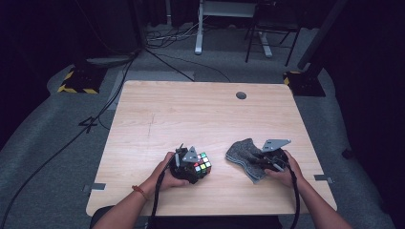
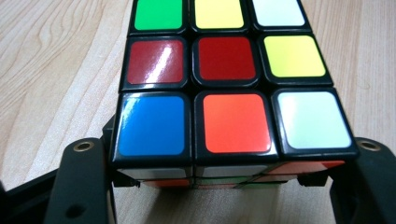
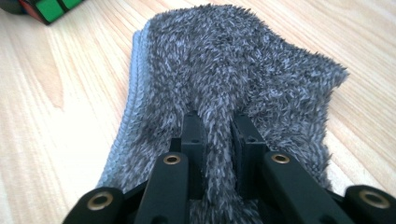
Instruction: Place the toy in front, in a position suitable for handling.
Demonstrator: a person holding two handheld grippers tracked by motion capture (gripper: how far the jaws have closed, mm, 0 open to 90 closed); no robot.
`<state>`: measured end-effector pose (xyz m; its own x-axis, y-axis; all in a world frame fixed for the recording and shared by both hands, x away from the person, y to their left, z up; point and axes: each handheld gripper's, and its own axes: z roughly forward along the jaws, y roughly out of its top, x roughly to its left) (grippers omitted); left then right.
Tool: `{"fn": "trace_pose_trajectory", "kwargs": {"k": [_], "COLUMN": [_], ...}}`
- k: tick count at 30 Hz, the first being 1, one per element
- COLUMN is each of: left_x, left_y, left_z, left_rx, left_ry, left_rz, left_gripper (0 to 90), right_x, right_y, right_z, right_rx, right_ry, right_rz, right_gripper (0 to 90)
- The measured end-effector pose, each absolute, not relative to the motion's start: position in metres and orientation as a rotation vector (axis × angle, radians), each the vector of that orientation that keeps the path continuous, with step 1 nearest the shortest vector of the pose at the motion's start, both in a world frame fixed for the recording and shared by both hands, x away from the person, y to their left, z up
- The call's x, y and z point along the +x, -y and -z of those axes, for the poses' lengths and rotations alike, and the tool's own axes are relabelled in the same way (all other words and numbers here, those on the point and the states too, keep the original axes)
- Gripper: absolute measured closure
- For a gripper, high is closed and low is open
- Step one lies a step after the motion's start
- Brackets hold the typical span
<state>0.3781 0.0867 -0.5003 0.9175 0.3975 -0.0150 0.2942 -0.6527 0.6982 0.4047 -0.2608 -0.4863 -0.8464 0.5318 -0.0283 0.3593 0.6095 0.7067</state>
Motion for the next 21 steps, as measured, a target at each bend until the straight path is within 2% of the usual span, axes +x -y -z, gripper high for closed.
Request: {"fn": "trace_pose_trajectory", "kwargs": {"k": [6,9,13,21], "left_x": [0.371,0.366,0.364,0.363], "left_y": [-0.075,-0.065,-0.06,-0.036], "left_z": [0.493,0.49,0.487,0.473], "left_rx": [2.366,2.425,2.408,2.38], "left_ry": [-0.419,-0.354,-0.354,-0.276], "left_rz": [-0.157,-0.191,-0.187,-0.193], "left_gripper": [33.5,33.6,33.7,33.7], "right_x": [0.393,0.384,0.372,0.357], "right_y": [0.254,0.245,0.226,0.185], "right_z": [0.462,0.447,0.429,0.415], "right_rx": [0.641,0.58,0.494,0.355], "right_ry": [-2.574,-2.566,-2.578,-2.66], "right_rz": [-1.184,-1.256,-1.327,-1.215], "right_gripper": [79.2,79.2,79.1,78.9]}}
